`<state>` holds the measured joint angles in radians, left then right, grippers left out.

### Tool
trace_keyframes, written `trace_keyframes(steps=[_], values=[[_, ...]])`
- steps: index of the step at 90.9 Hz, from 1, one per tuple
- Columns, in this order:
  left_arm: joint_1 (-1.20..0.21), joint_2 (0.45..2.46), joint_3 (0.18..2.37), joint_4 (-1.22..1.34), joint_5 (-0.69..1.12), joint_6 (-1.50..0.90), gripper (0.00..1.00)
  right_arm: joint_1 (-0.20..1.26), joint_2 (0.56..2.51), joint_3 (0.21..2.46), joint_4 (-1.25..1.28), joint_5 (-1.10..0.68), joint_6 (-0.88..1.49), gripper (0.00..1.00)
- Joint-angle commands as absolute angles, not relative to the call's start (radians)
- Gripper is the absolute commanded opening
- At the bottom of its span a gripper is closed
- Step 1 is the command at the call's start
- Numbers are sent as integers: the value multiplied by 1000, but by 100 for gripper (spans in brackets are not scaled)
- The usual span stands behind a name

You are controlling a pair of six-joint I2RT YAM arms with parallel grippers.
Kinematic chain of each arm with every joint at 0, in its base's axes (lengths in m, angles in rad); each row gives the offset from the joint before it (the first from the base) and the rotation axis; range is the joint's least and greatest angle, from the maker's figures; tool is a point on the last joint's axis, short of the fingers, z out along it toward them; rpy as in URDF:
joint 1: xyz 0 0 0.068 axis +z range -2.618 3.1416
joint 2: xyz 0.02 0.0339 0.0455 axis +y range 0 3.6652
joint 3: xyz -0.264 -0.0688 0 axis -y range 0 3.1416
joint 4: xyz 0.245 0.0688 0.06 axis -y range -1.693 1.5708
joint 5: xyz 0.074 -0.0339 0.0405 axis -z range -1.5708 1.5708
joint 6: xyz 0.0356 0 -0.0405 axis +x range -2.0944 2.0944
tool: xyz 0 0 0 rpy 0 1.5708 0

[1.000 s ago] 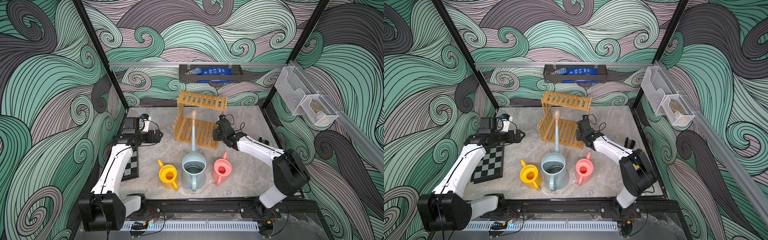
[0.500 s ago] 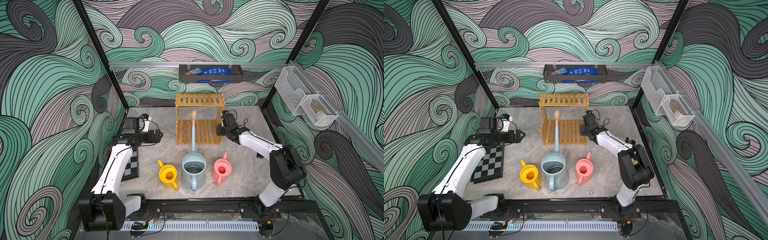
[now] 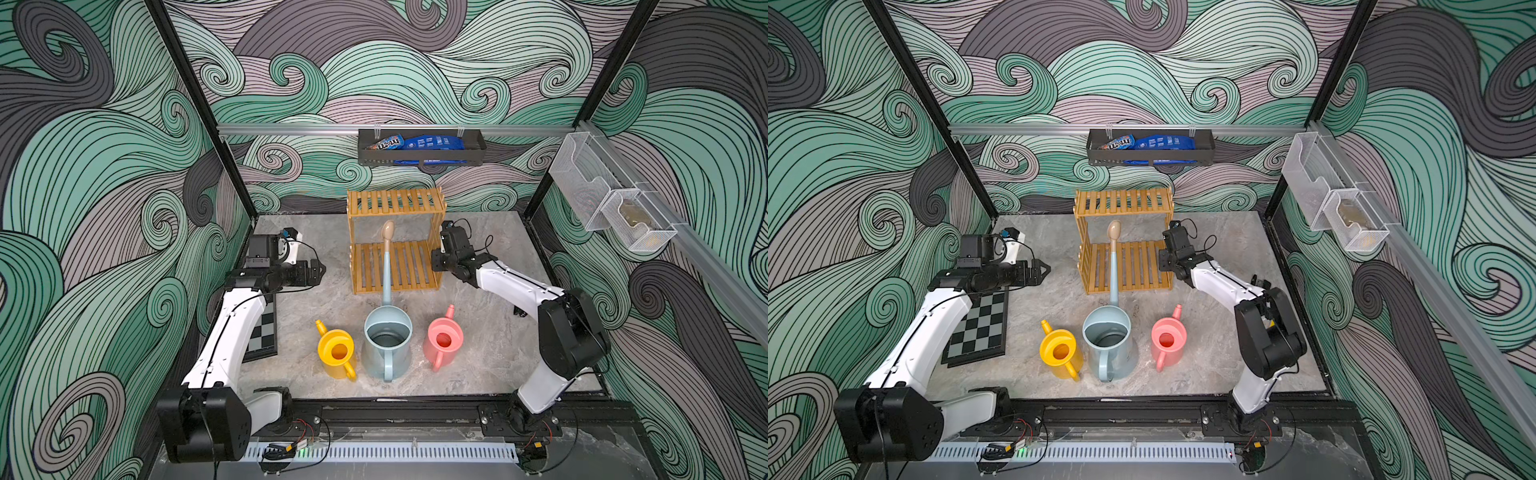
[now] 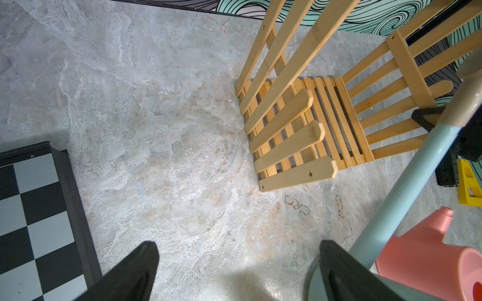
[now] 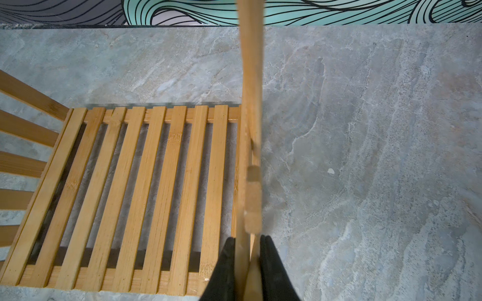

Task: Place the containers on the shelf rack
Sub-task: Adjust the shelf at the center of the board.

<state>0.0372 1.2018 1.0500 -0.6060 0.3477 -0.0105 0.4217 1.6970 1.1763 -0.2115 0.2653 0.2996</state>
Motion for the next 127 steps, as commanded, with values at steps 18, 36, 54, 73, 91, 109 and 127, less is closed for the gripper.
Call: trace_keyframes(steps=[18,36,54,73,91,109,127], values=[[30,1178,1060,-604,351,-2,99,433,1610,1124,-180,229,434,10],[26,1175,1049,-592,340,0,99,435,1604,1094,-164,250,518,7],[24,1176,1048,-585,336,3,99,442,1607,1075,-122,249,535,5],[23,1179,1055,-588,340,2,99,458,1626,1134,-172,298,437,6],[20,1178,1058,-597,348,1,99,474,1634,1153,-196,320,425,7],[18,1174,1053,-598,344,1,99,492,1633,1156,-204,332,473,9],[14,1166,1044,-588,332,8,99,507,1618,1163,-211,359,497,14]])
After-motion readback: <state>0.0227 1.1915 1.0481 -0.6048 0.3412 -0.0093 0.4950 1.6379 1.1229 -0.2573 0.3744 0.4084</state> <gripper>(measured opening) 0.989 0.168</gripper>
